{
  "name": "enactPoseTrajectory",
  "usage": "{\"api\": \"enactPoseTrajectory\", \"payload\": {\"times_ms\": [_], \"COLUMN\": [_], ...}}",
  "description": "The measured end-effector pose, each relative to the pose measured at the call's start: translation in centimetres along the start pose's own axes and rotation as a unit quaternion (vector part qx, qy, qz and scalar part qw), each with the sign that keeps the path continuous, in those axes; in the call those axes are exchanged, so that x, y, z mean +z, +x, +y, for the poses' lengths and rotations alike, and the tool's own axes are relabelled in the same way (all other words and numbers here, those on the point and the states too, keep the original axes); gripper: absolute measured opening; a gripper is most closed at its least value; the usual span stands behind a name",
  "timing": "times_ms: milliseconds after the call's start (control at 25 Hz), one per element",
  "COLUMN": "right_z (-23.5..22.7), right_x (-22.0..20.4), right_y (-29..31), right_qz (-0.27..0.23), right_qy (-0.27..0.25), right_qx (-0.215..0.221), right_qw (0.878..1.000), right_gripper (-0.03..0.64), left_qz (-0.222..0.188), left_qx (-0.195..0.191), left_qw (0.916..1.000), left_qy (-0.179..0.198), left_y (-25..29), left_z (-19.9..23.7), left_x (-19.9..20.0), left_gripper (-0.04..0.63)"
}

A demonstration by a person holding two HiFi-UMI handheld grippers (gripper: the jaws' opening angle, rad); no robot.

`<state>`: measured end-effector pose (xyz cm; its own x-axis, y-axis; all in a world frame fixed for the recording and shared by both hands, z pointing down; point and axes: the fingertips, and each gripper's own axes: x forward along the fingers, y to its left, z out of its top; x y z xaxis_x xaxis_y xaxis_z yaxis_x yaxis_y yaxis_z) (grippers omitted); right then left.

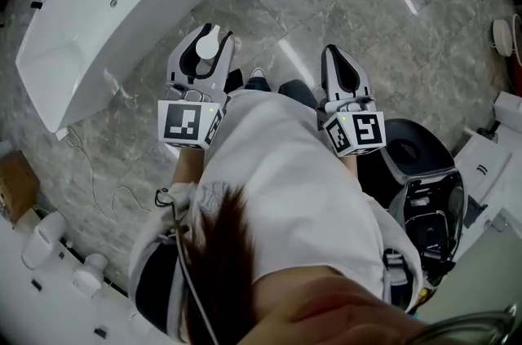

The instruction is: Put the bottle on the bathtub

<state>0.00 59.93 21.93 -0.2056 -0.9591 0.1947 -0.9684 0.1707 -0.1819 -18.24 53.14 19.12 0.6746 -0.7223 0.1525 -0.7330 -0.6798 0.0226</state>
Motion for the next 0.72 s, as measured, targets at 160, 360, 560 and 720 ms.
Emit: {"api": "enactPoseTrajectory", "payload": {"times_ms": [160,360,560,720], "right_z": [0.2,-0.2,-1.8,-3.9], "right_x": [-0.1,0.0,0.9,2.2], "right_y": [1.8,4.4,8.0,11.0], "right_qz": [0.012,0.025,0.035,0.039], "right_qy": [0.002,0.000,-0.002,-0.015], "right_qx": [0.008,0.026,0.046,0.069], "right_qw": [1.000,0.999,0.998,0.997], "right_gripper": [0.014,0.014,0.014,0.014], "left_qz": [0.008,0.020,0.025,0.020], "left_qx": [0.014,0.031,0.046,0.071], "left_qw": [0.9999,0.9991,0.9983,0.9967], "left_qy": [0.002,-0.018,-0.027,-0.032], "left_y": [0.4,1.4,4.2,6.8], "left_z": [1.6,3.1,4.2,4.9], "left_x": [-0.3,-0.8,-0.8,-0.2], "left_gripper": [0.163,0.163,0.163,0.163]}}
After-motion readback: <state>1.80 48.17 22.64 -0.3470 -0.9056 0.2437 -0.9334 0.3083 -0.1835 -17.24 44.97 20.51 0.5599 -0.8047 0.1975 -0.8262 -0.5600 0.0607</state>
